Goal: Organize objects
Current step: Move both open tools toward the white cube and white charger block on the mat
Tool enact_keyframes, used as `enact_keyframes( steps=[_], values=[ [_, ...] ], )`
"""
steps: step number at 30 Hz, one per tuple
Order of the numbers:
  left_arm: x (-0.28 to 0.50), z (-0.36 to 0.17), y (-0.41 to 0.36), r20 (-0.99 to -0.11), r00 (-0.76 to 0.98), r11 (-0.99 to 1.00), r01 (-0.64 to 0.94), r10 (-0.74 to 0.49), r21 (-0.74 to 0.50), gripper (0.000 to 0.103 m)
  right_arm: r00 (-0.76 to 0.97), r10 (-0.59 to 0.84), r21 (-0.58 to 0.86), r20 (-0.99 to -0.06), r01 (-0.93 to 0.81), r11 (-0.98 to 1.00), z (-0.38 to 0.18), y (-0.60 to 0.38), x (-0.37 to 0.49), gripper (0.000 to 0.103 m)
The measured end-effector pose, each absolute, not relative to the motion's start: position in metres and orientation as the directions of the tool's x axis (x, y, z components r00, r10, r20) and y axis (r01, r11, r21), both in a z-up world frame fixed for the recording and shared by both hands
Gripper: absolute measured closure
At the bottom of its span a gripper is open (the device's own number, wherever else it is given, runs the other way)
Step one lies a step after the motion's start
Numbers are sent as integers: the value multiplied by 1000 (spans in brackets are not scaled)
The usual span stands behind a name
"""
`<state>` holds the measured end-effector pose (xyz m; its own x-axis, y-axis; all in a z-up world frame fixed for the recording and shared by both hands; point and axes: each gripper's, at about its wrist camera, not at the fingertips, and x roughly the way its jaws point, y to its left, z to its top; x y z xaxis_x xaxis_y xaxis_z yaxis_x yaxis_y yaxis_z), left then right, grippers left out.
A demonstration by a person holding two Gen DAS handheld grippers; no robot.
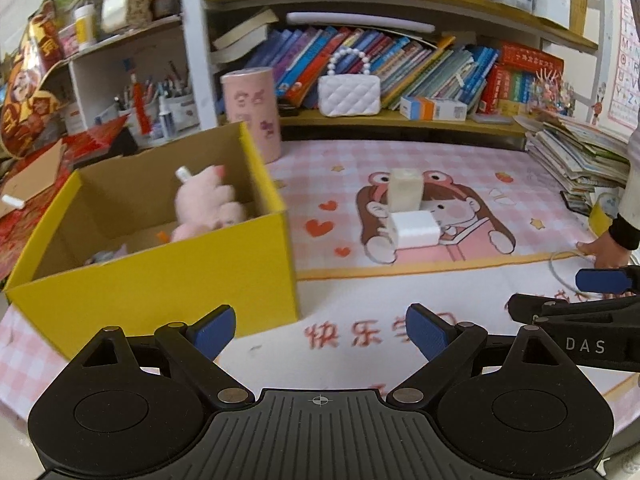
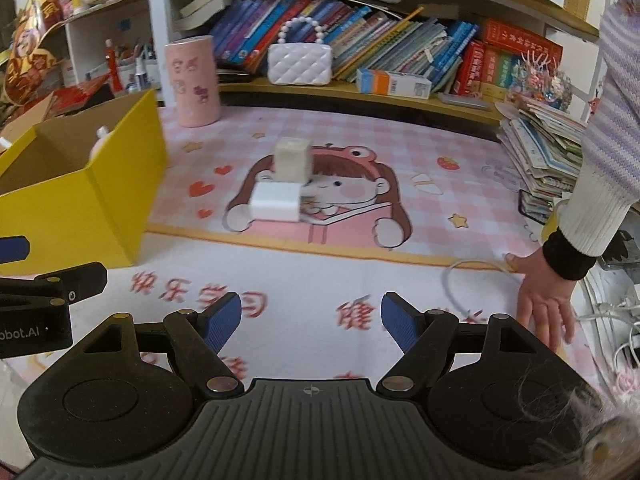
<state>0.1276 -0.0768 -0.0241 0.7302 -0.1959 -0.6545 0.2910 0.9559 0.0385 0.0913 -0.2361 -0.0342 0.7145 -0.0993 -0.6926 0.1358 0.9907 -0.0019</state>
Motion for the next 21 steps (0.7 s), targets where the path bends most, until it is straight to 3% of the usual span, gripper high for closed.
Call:
enact_keyframes(
  steps=[21],
  values=[
    [168,-37,-150,-695,708,970,236,-130,60,8,690,-39,41,-723,100,994,-49,-316,141,28]
  ],
)
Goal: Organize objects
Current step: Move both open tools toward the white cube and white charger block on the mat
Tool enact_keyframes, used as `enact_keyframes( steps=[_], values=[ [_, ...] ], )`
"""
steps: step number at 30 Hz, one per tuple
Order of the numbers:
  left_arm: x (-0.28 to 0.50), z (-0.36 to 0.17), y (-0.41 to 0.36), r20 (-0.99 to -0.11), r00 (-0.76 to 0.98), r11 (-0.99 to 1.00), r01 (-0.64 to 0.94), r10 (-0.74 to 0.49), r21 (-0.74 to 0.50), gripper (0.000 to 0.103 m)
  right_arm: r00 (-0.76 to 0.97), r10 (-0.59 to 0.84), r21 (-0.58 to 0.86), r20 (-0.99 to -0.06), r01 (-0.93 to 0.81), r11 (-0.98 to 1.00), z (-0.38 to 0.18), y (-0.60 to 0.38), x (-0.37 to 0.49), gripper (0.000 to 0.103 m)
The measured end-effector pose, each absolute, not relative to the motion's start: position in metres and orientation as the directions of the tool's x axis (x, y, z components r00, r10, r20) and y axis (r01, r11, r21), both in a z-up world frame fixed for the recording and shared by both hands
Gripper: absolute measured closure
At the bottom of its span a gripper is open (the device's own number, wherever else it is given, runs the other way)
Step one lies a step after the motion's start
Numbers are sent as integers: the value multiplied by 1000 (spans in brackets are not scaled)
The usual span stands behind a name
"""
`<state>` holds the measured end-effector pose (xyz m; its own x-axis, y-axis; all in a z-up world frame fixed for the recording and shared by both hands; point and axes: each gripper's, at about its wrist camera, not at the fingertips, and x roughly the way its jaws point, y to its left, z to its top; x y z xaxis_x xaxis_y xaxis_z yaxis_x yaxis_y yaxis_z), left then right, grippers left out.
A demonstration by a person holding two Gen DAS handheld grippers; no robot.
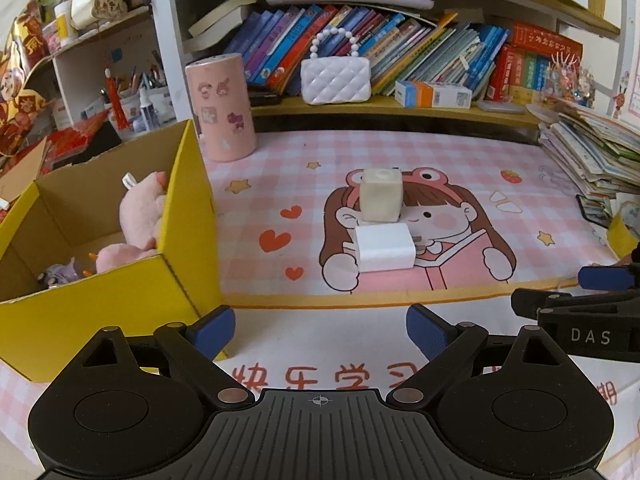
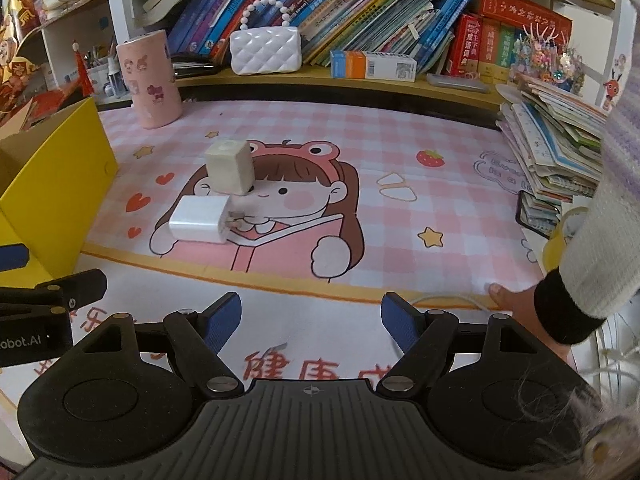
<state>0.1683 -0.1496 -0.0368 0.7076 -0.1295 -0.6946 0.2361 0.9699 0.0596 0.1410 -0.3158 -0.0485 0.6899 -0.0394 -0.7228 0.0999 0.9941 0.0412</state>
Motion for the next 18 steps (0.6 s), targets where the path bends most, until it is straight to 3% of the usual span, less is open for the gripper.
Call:
enact_keyframes(
  steps=[18],
  values=[
    [187,-38,-167,-695,711,979,196,-104,54,8,712,2,63,-702,59,996,-42,-333,168,28]
  ],
)
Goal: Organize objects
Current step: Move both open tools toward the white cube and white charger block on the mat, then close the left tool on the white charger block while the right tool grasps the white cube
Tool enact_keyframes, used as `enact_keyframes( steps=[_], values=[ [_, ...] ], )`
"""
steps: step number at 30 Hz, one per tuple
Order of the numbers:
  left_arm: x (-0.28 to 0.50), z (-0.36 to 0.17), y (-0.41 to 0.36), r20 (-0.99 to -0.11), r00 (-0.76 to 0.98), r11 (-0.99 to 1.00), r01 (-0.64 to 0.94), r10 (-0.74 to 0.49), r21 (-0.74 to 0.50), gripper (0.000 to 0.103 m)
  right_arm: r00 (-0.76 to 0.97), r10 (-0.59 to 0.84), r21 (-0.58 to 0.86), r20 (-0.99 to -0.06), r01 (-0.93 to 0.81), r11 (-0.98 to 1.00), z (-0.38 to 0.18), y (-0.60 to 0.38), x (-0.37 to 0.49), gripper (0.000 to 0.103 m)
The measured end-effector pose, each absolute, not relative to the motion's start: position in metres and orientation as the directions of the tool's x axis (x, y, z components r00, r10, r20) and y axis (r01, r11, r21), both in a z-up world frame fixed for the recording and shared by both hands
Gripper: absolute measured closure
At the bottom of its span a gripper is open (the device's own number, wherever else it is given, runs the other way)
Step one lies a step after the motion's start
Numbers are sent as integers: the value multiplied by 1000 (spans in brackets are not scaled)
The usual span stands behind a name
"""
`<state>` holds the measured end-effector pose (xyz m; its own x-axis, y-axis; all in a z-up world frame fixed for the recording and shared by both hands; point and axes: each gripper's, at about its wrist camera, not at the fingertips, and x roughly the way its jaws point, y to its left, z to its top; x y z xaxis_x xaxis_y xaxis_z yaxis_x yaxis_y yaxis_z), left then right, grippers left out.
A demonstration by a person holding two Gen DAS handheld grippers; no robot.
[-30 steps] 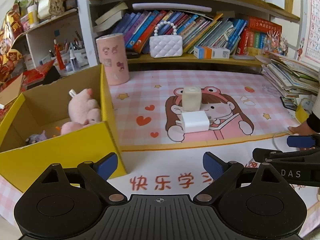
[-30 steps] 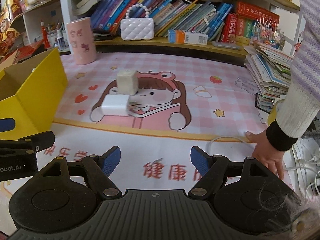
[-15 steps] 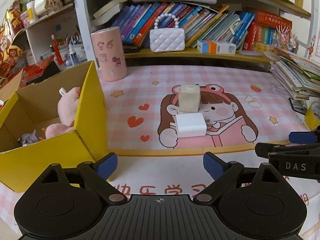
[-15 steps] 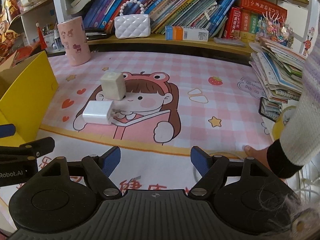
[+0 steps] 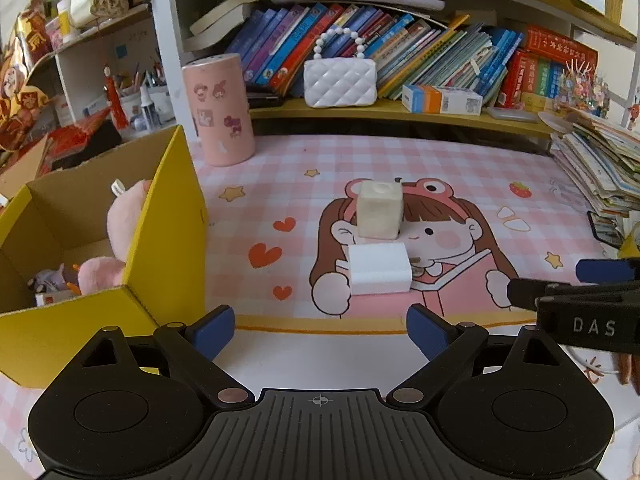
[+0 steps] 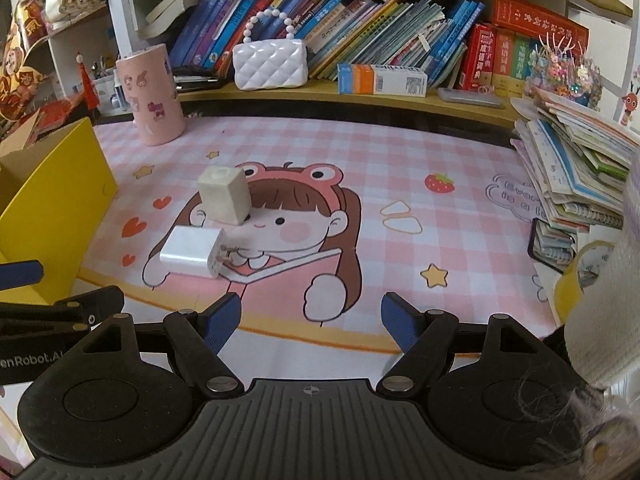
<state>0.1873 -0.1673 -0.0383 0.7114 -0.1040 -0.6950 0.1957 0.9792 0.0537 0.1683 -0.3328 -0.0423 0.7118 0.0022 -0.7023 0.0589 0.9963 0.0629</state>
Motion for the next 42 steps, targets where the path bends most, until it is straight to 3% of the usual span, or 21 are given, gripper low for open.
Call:
enact_keyframes(
  steps=[31,35,36,37,42],
  values=[
    [263,-90,-211,-733,662,974,227,-159,-6,14,776,22,66,-630,26,997,-29,-350,258,25],
    [267,-97,-211,-744,650,974,226,-157,-8,33,773,47,75,-633,0,997,-30,-343,262,23],
    [267,-96,-211,-738,656,973,229,-156,-3,47,772,55,79,-634,-6,997,-30,-341,263,23],
    [266,-95,-211,-735,661,973,232,-153,6,53,771,60,82,-634,-11,997,-30,-340,265,23],
    [264,-90,-195,-740,655,977,213,-153,-13,53,767,92,91,-635,-45,995,-32,-330,270,22]
  ],
)
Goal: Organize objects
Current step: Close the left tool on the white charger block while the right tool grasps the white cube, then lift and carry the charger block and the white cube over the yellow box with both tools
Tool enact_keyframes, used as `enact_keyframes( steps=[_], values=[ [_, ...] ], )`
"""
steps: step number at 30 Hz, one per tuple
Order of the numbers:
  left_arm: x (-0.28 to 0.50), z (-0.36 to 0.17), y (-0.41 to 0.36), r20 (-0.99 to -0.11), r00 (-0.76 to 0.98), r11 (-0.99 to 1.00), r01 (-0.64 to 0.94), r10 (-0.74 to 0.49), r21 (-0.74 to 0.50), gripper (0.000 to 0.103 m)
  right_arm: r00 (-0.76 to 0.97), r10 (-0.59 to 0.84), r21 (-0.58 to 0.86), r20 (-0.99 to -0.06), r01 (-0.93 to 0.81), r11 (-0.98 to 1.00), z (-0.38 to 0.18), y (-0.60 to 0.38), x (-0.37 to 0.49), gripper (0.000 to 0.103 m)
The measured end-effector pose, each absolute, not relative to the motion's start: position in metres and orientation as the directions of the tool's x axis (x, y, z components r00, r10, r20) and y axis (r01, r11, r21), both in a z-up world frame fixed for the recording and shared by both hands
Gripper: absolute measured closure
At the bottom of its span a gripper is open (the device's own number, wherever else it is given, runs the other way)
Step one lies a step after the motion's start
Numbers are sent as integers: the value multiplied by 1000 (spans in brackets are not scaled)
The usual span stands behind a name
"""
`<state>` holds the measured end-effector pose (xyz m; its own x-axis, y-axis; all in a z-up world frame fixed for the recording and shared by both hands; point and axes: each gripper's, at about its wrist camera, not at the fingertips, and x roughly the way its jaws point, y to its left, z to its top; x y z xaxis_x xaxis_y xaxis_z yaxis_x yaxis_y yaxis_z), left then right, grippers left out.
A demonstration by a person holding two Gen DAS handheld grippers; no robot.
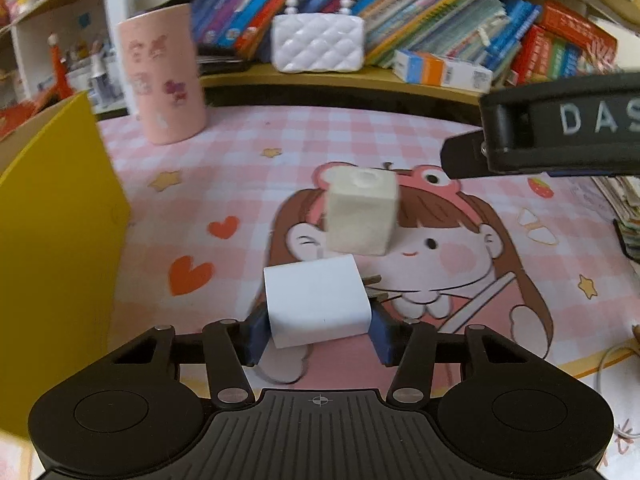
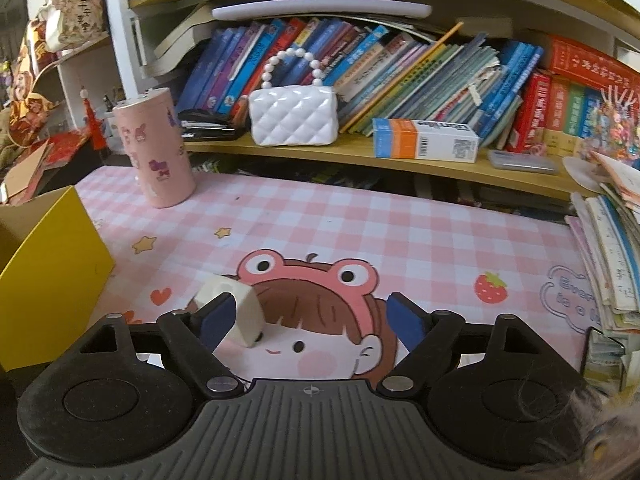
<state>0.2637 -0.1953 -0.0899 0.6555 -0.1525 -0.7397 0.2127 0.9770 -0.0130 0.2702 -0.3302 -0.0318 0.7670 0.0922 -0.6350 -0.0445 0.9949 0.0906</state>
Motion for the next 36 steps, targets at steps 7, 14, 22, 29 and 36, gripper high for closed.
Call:
enact_keyframes(
  steps=[7,14,22,29,36],
  values=[
    [241,-71,-159,-733,668,987,154,-130,-34,53,738,166,125,-654,-112,986,-46,-313,289,18],
    [210,-57,-137,-744,659,992,118,-114,-48,53,704,207,83,-679,-207,975,-69,-285,314,15],
    [187,-45,-131,-736,667,993,101,-114,-62,53,692,188,50,-696,-215,975,-84,-272,326,60],
    [180,-41,-127,-728,676,993,105,-112,-55,53,716,200,85,-669,-193,977,-71,-275,307,65],
    [163,-39,-118,-717,684,991,116,-131,-70,53,729,191,101,-657,-167,981,-53,-278,264,66]
  ],
)
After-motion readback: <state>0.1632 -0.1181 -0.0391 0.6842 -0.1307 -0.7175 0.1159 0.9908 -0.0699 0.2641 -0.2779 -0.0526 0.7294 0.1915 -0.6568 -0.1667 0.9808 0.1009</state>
